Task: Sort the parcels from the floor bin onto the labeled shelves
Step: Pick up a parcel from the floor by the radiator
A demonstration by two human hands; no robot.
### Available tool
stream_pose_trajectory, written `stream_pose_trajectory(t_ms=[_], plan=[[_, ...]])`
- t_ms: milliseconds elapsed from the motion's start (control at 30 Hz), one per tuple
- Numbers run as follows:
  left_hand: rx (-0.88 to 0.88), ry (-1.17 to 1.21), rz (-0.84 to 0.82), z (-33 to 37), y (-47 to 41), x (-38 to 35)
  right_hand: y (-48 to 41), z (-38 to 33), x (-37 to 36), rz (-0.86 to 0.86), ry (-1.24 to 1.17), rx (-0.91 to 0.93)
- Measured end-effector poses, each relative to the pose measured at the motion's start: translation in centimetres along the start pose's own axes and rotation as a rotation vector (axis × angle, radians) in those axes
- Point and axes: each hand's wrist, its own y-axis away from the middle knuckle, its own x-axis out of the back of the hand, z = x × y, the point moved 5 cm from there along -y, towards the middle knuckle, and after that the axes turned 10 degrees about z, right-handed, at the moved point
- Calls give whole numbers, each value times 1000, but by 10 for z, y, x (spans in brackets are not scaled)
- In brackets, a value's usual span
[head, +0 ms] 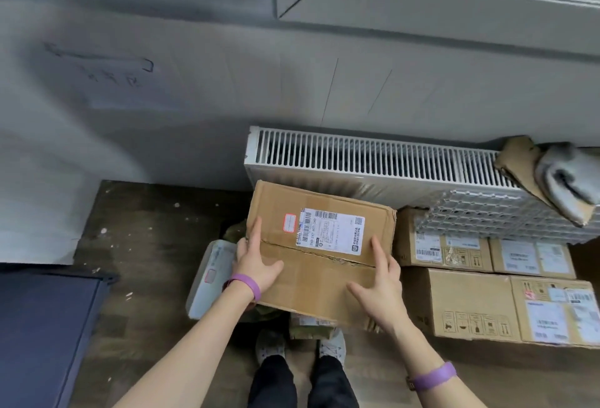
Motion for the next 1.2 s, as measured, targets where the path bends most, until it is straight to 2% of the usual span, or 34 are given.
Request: stream_pose_trajectory(t_ms=[167, 367, 500, 633, 900, 1100, 1200], plan=[[-31, 113, 212, 20, 43, 81, 21, -82, 24, 13, 30, 260], [-30, 242, 481, 45, 100, 164, 44, -183, 42, -55, 29, 558], [-49, 267, 739, 51, 163, 209, 72, -244, 56, -83, 15, 840], [-43, 202, 1027, 45, 237, 242, 118, -288, 62, -110, 14, 1029], [52, 204, 1351, 0, 355, 282, 227, -338, 51, -220, -59, 1332], [200, 198, 1555, -48, 438, 295, 316, -347, 10, -372, -72, 1452], [283, 215, 1588, -77, 472, 286, 352, -334, -10, -446, -34, 1485]])
